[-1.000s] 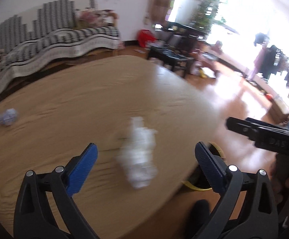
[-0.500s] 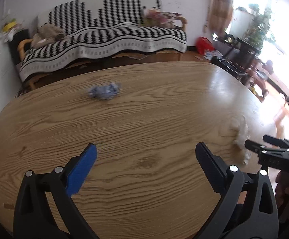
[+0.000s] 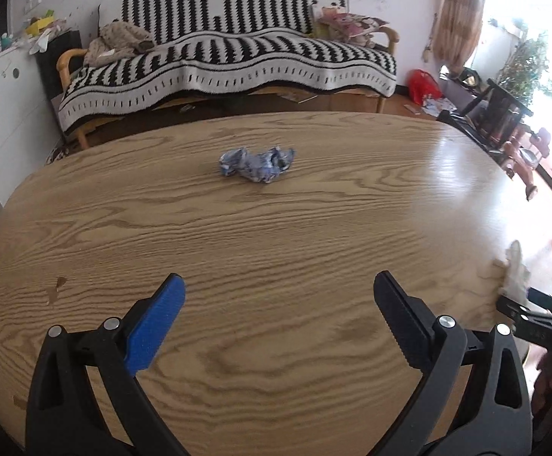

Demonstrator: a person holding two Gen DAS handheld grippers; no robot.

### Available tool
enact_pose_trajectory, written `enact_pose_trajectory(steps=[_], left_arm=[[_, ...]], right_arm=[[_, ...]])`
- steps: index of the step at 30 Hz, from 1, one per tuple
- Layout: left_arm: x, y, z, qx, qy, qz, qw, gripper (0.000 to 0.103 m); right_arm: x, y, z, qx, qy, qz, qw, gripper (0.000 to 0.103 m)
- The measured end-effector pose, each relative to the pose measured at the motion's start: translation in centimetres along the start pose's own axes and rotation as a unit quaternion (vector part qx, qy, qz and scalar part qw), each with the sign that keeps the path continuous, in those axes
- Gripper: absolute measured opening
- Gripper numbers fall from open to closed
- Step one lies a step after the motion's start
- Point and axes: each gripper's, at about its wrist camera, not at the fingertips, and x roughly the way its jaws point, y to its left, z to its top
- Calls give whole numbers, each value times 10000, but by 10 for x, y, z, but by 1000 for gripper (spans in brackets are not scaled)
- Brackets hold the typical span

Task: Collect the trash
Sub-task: 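Move both tools back over the table toward the tissue and blue wrapper, then grasp the blue crumpled wrapper with the left gripper while the right grasps the white tissue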

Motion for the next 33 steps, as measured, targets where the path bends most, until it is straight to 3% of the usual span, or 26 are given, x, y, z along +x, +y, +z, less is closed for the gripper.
enact_pose_trajectory(steps=[2,6,9,11,18,26,29,33], left_arm=[[12,3,1,-26,53,46,10000,96],[36,11,8,-200,223,-41,9995,96],[52,17,16,-450,280,-48,9986,96],[61,18,22,-598,269,37,9978,96],[100,22,59,-1114,212,212,9933,96],[145,14,100,-1255,196,560,9903,96],[163,9,103,-1173,380,589,9906,96],[175,0,100,-870,357,1031,9902,95]], right_arm=[[6,-1,1,-6,39,-30,10000,86],[10,1,3,-111,-75,-138,9998,73],[9,5,8,-235,-155,-98,9996,35],[10,10,12,-427,-147,-183,9988,24],[14,17,20,-617,-78,-141,9980,23],[15,14,23,-753,12,12,9972,23],[14,14,23,-873,-3,40,9962,23],[15,14,23,-946,0,92,9955,23]])
